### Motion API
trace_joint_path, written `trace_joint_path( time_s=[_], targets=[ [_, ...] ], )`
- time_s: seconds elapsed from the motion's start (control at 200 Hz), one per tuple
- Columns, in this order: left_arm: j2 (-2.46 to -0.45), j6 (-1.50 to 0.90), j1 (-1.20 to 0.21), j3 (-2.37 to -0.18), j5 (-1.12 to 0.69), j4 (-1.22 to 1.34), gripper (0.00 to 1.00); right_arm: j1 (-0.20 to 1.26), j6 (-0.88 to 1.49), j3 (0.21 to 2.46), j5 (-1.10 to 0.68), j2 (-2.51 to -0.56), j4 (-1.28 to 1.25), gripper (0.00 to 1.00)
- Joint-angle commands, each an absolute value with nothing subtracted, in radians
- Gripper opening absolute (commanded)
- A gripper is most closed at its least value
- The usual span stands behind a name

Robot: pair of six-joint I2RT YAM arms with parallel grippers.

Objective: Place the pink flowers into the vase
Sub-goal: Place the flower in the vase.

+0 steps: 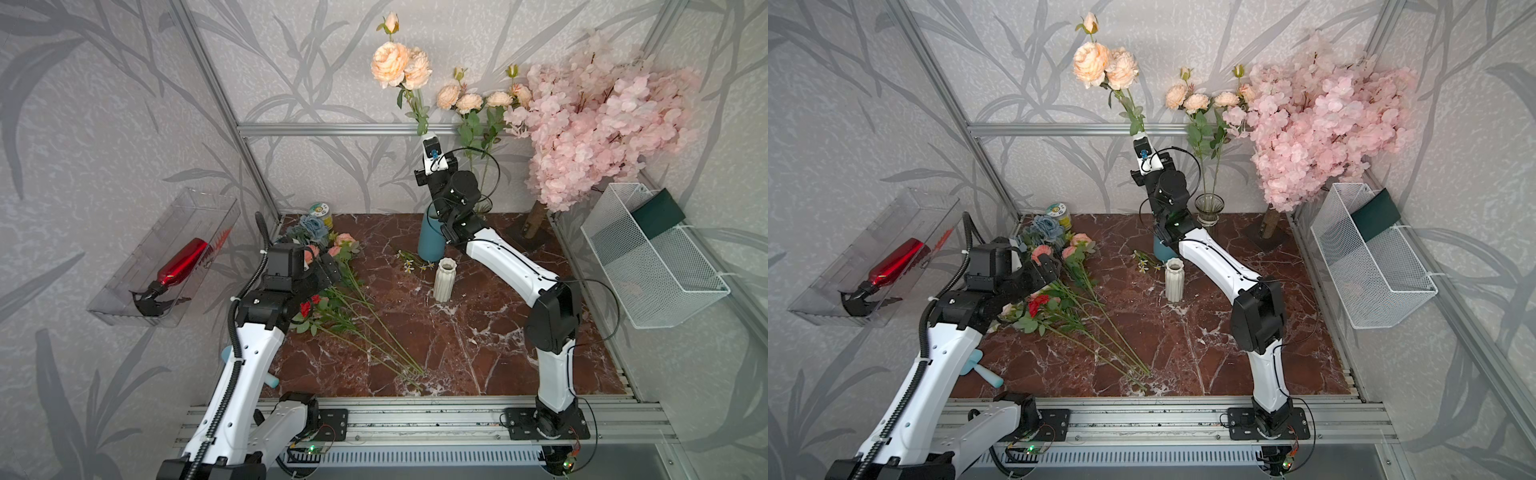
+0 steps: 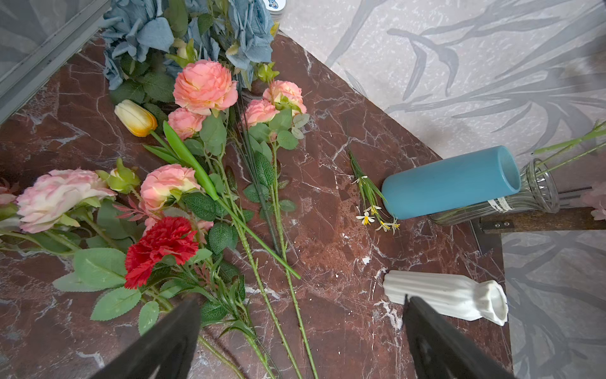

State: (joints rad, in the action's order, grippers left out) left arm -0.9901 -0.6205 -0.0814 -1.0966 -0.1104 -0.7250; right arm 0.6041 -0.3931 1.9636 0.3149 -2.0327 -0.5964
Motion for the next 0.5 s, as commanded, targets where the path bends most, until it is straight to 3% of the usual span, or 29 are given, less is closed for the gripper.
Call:
trace_joint_path(
  time_s=[0.0,0.495],
  targets=[
    [-0.994,-0.609,-0.085,-1.098,-0.109,-0.716,0.97,0.590,-0.400,1.984,0.338,-2.053,-0.603,0.00],
    [-1.006,-0.602,-0.086,-1.094,-0.092,-0.704,0.97,0.537,-0.254,1.979,0.325,-2.111,-0.479,0.00]
  ],
)
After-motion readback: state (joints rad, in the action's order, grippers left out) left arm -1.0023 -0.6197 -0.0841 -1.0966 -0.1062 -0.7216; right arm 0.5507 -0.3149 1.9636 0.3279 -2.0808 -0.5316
